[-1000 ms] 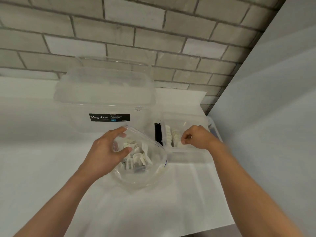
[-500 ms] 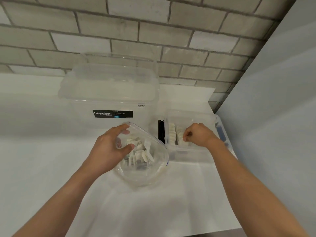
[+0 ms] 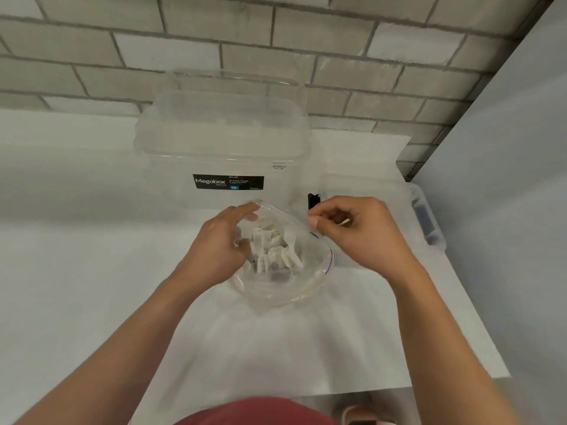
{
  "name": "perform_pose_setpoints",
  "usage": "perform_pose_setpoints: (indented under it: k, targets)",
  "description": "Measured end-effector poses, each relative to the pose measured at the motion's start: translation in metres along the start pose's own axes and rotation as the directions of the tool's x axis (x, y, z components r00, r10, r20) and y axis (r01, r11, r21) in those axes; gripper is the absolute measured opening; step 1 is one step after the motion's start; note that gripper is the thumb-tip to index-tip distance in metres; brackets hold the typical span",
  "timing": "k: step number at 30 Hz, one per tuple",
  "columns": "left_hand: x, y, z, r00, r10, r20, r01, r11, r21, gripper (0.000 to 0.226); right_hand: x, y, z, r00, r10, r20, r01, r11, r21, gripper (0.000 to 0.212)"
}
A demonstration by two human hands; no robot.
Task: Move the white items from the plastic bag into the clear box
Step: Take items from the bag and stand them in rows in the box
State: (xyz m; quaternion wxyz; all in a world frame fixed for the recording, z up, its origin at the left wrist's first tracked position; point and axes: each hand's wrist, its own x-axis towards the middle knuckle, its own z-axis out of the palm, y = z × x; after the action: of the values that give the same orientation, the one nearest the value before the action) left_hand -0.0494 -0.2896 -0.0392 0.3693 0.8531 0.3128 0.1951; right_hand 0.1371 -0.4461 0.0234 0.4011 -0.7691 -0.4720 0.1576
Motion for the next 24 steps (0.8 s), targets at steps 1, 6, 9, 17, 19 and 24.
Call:
perform_pose_setpoints:
  k: [1,6,9,17,19,24]
  targets:
    - [-0.001,-0.001,0.000,1.000,0.006,0.004,-0.006,1.000,0.003,0.065,-0.002,-0.007,0.017,0.997,-0.003,0.082,0.004,1.000,-0.013,0.005]
    - [-0.008,-0.010,-0.001,0.998,0.047,0.047,-0.049,0.998,0.048,0.063,0.006,0.011,0.093,0.965,0.055,0.256,0.065,0.897,-0.438,0.023]
    - [-0.009,-0.016,-0.001,0.996,0.057,0.063,-0.060,0.997,0.043,0.064,0.014,0.015,0.115,0.955,0.089,0.283,0.104,0.792,-0.601,0.032]
    - [-0.002,-0.017,-0.003,0.994,0.094,0.056,-0.095,0.995,0.017,0.064,0.044,0.027,0.143,0.956,0.162,0.244,0.061,0.703,-0.708,0.036]
    - [0.000,-0.018,-0.003,0.994,0.093,0.057,-0.093,0.996,0.009,0.064,0.044,0.027,0.143,0.960,0.165,0.225,0.048,0.696,-0.716,0.036]
    - [0.005,-0.018,-0.004,0.995,0.080,0.054,-0.079,0.997,-0.022,0.065,0.039,0.028,0.139,0.973,0.112,0.203,0.050,0.751,-0.658,0.027]
